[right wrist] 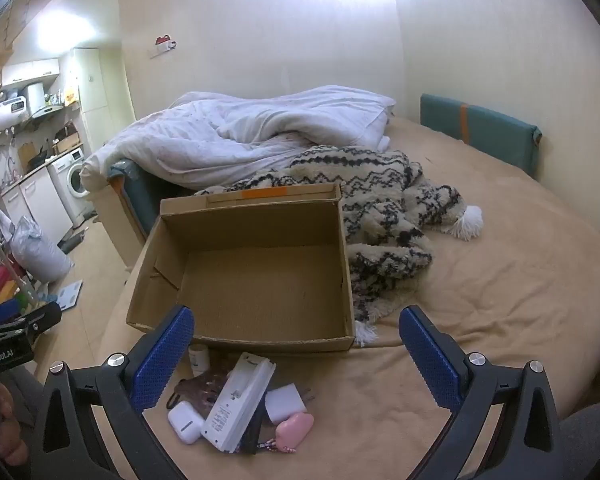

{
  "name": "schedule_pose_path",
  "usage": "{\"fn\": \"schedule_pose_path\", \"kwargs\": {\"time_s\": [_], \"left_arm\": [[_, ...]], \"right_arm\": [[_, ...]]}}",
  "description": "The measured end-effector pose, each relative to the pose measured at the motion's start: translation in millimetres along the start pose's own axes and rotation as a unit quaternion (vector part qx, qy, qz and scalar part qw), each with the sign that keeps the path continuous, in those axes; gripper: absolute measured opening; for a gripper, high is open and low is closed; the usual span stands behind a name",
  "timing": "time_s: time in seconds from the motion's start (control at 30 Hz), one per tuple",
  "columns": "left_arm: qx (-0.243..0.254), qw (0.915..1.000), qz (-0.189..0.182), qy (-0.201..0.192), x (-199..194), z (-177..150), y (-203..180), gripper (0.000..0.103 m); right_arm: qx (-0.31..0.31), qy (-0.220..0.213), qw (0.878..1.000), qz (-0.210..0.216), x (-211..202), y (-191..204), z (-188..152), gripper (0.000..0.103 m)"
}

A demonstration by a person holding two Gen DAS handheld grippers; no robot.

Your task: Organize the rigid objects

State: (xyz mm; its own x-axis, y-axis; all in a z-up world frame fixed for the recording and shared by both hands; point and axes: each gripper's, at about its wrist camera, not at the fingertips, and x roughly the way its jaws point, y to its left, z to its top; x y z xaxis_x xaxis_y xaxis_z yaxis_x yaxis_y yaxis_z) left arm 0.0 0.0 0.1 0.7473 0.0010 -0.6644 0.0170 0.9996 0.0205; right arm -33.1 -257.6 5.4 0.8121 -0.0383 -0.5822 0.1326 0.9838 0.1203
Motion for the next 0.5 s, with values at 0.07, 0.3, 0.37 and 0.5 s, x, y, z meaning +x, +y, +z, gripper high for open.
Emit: {"fn": "schedule_pose_path", "kwargs": {"time_s": [0.07,0.3,0.37,0.5], "left_arm": [[-0.001,1.0000,0.001,-0.001,-0.8,0.0,0.5,0.103],[0.000,1.0000,0.001,0.004,-0.2,0.7,0.8,0.103],[0.001,1.0000,0.001,0.004,-0.2,0.8,0.6,0.103],[0.000,1.0000,0.002,0.003,-0.7,0.3,0.3,0.103]], "right_arm": [[0.000,0.002,1.000,-0.001,0.1,0.1,0.1,0.103],[-0.001,-0.001,1.000,-0.001,0.0,0.0,0.2,0.103],[-0.002,-0.001,1.000,-0.002,0.1,0.1,0.2,0.103],[-0.002,-0.001,1.000,-0.002,0.2,0.1,0.5,0.103]]}}
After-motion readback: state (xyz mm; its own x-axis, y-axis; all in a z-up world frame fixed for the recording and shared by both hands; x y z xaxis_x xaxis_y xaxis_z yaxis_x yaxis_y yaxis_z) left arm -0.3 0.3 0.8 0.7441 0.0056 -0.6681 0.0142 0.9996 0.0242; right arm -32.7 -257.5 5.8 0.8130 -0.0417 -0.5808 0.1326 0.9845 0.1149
